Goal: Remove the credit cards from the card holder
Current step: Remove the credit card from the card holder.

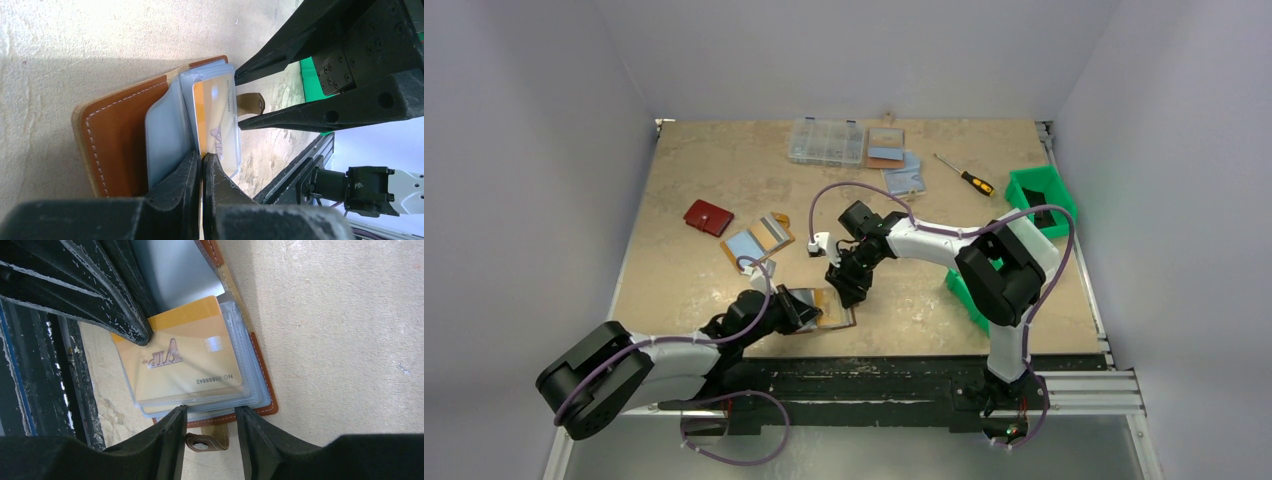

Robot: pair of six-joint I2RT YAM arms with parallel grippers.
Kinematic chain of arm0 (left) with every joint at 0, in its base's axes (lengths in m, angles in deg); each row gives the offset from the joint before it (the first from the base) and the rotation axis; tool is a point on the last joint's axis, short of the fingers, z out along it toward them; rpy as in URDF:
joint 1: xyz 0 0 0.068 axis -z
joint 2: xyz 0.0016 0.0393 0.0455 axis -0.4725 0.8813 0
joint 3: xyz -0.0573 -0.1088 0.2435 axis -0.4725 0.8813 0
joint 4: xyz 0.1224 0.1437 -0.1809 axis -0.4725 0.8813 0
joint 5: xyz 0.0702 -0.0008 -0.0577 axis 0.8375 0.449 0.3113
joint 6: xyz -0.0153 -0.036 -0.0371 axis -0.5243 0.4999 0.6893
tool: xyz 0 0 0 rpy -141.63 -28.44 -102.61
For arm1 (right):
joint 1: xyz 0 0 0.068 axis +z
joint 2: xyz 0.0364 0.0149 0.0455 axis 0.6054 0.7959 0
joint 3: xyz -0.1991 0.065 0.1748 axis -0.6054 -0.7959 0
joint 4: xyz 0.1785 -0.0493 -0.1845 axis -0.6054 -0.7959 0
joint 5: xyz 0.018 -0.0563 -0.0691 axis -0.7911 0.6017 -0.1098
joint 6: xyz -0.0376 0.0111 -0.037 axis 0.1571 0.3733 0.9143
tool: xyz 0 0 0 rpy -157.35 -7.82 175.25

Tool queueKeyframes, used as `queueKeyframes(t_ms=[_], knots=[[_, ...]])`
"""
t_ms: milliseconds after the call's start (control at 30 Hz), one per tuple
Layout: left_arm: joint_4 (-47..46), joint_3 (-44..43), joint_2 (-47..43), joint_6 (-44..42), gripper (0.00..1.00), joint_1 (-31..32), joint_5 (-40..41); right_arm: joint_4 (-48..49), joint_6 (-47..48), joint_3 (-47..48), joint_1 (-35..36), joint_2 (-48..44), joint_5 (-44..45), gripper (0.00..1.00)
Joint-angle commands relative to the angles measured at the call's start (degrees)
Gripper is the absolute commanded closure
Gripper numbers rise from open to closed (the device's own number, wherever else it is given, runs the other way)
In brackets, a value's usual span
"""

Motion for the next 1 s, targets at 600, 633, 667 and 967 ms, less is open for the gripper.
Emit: queueKeyframes(t_ms=[600,633,667,967], knots=[[10.34,3.89,-4.53,-3.56,0.93,-1.04,-1.44,0.28,0.48,-1.09,0.38,3.06,8.62,0.66],[10.69,3.94,-4.67,-3.5,0.91,-1.04,-1.28,0.35,0.52,-1.08,0.43,2.98,8.72,0.66],[10.98,3.98,-4.84,-3.49,0.9,-1.1,-1.21,0.37,0.52,-1.08,0.44,2.97,8.8,0.66],[12.46,4.48,-6.55,-3.47,0.86,-1.45,-1.08,0.23,0.47,-1.09,0.37,3.06,9.22,0.66]])
